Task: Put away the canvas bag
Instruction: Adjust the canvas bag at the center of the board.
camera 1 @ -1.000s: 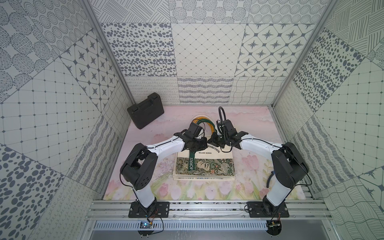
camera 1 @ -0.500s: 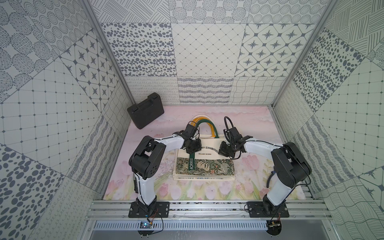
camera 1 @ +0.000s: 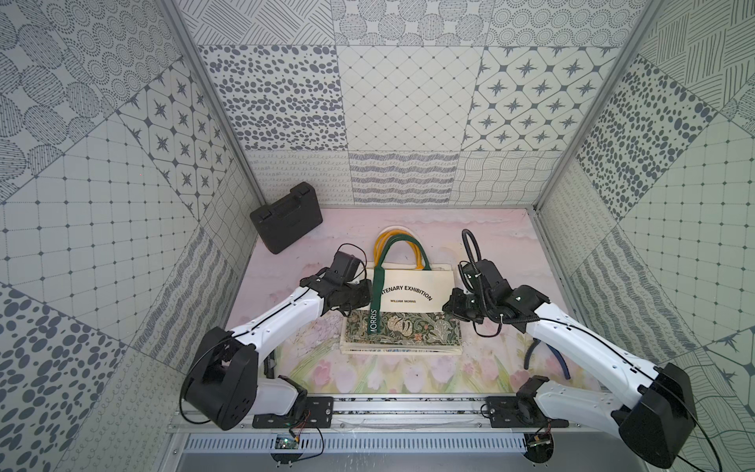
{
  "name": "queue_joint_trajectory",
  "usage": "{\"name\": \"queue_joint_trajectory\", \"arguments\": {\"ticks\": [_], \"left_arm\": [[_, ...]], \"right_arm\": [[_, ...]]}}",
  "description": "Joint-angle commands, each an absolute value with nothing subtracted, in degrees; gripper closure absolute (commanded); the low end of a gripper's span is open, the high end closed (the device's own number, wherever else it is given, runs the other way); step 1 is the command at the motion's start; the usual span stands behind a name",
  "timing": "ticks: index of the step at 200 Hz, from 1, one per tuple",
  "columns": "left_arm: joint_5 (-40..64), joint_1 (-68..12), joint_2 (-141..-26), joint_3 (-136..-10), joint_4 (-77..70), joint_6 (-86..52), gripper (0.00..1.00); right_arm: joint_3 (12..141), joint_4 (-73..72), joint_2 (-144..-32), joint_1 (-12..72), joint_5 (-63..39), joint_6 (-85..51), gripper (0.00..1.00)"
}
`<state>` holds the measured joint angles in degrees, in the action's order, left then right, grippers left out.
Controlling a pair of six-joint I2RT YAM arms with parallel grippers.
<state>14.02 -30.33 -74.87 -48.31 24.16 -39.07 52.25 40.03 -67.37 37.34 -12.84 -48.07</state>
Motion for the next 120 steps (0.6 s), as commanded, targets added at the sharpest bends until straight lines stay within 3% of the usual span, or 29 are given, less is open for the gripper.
{"name": "queue_joint_trajectory", "arguments": {"ticks": [1, 44, 120], "left_arm": [[12.15, -33.71, -68.11, -44.04, 34.01, -40.60, 1.00], [15.33, -34.01, -68.30, -37.94, 31.70, -44.64, 1.00], [5.21, -33.99, -78.32, -43.16, 43.86, -51.58, 1.00]], "right_arm": [[55.79, 41.97, -72.12, 39.41, -17.59, -46.99, 0.91], [55.51, 33.38, -83.17, 39.76, -24.82, -50.05, 0.90], [45.12, 27.25, -87.95, 38.30, -20.32, -52.39, 0.87]]}}
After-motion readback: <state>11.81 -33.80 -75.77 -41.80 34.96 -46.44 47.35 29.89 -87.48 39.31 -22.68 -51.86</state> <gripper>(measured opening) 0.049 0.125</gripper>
